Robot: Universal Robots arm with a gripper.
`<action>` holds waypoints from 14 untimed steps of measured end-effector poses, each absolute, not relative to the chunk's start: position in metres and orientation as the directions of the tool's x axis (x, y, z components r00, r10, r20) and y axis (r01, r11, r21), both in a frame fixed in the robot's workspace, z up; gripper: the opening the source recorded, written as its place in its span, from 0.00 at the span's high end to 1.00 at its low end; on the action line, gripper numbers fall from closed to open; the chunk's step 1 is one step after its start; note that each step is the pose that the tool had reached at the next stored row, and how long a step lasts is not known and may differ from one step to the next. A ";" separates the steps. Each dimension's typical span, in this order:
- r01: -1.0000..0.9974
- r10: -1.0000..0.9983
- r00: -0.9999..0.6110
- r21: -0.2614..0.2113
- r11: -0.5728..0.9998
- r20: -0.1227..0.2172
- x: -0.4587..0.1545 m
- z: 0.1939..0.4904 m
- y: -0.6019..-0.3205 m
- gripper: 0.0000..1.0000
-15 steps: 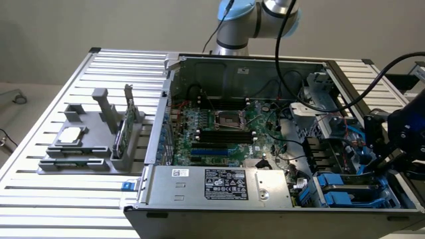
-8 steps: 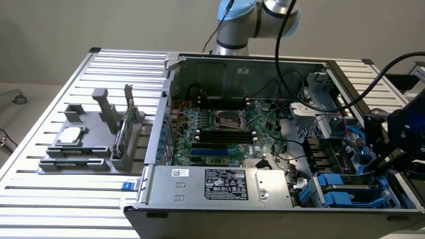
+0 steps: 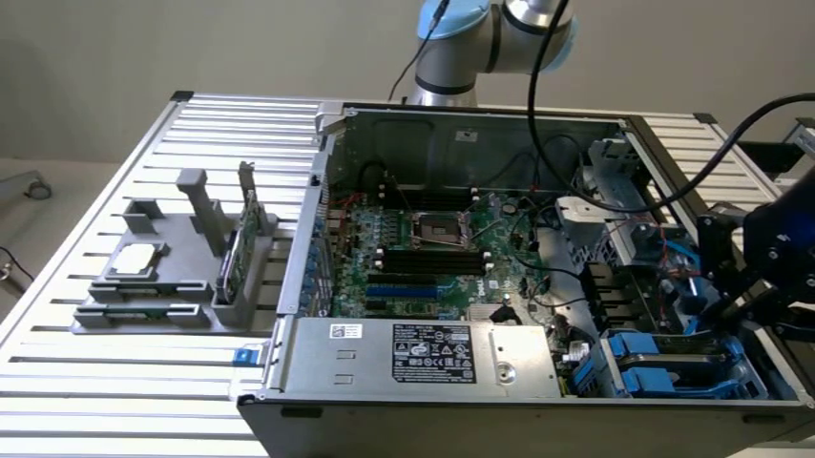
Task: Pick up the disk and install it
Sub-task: 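Insert the first disk wire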
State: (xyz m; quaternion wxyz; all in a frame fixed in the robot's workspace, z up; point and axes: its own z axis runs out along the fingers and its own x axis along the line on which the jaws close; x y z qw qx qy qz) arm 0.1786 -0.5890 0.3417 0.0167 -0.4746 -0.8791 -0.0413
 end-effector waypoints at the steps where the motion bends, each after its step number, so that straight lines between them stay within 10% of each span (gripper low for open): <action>1: 0.837 0.834 -0.548 0.054 0.545 0.073 0.178 0.342 -0.589 0.83; 14: 0.888 0.881 -0.458 0.013 0.460 0.120 0.177 0.343 -0.589 0.83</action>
